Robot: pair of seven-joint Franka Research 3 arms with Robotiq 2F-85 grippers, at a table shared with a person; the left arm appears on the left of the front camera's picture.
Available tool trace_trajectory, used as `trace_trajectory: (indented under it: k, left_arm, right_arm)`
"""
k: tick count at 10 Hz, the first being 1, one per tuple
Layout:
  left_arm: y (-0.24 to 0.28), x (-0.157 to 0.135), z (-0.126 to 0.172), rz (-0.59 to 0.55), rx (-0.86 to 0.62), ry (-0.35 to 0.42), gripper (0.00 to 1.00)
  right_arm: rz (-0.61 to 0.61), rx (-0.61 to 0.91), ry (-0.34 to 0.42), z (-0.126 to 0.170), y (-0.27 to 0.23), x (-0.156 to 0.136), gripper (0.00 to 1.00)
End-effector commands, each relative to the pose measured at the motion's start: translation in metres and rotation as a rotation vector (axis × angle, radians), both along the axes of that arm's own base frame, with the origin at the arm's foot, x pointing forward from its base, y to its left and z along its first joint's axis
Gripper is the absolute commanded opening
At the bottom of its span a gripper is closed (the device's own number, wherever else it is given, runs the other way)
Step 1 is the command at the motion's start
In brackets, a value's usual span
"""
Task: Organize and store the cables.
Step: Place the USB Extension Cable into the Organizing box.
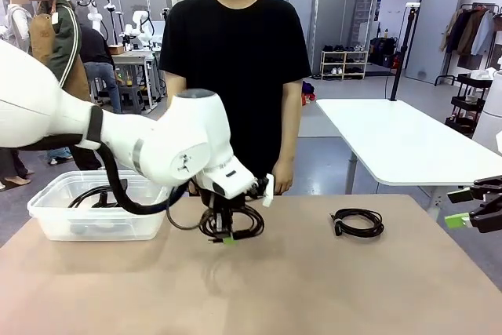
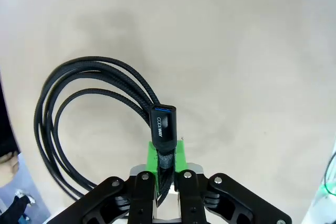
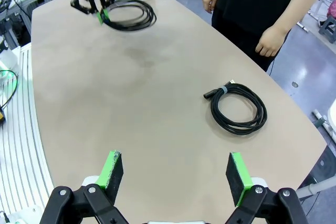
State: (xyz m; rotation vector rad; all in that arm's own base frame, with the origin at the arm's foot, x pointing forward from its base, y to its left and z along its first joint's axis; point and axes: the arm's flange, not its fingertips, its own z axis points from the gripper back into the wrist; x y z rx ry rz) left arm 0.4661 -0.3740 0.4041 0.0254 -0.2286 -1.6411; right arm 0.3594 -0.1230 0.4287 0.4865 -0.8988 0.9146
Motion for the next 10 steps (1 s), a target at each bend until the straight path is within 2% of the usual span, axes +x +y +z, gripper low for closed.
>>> trace_trajectory:
  k: [1, 4, 5, 6, 10]
  left_arm:
    - [0.023, -0.010, 0.013, -0.026, -0.005, 0.001, 0.00]
    - [0.032, -0.011, 0.027, -0.014, -0.027, -0.044, 0.00]
    - [0.035, -0.009, 0.029, -0.044, -0.023, -0.005, 0.00]
    - [0.024, -0.003, 0.024, -0.003, -0.001, -0.033, 0.00]
    - [0.024, -0.003, 0.024, -0.003, -0.001, -0.033, 0.00]
  right_arm:
    - [-0.008, 0.015, 0.002, 0.001, 0.000, 0.002, 1.00]
    - [-0.008, 0.015, 0.002, 0.001, 0.000, 0.002, 1.00]
    - [-0.008, 0.015, 0.002, 0.001, 0.000, 0.002, 1.00]
    - [-0.008, 0.015, 0.002, 0.001, 0.000, 0.002, 1.00]
    - [-0.008, 0.015, 0.002, 0.001, 0.000, 0.002, 1.00]
